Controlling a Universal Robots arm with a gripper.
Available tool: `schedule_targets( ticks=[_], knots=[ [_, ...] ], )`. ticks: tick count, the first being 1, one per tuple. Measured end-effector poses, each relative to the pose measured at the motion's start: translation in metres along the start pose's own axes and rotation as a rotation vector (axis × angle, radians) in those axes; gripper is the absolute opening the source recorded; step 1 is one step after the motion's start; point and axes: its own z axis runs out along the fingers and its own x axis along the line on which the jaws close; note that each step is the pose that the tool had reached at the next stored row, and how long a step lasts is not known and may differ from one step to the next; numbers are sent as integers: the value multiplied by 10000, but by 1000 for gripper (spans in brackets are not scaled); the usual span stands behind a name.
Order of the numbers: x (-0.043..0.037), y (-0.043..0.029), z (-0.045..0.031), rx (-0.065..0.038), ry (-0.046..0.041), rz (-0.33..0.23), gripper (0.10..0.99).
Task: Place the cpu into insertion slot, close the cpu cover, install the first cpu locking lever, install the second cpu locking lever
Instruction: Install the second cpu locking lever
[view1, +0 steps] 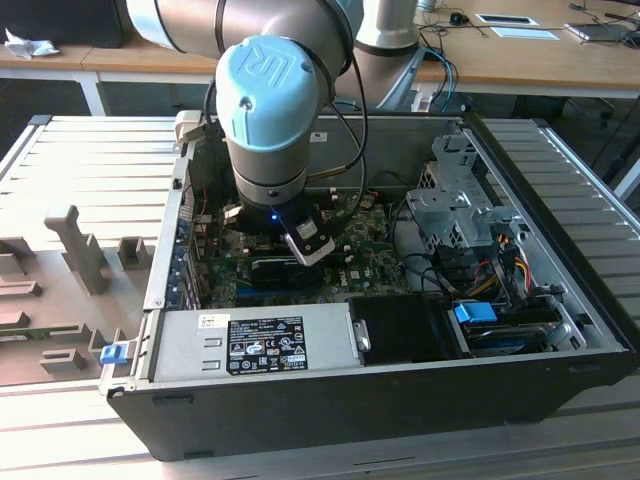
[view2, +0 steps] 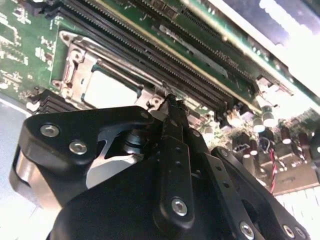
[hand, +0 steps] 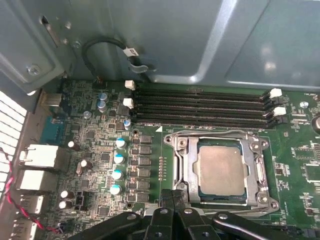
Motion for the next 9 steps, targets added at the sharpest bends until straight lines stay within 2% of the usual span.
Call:
schedule_targets(
  ticks=[9],
  knots=[
    [-9,79,-194,1,6,2,106]
  ],
)
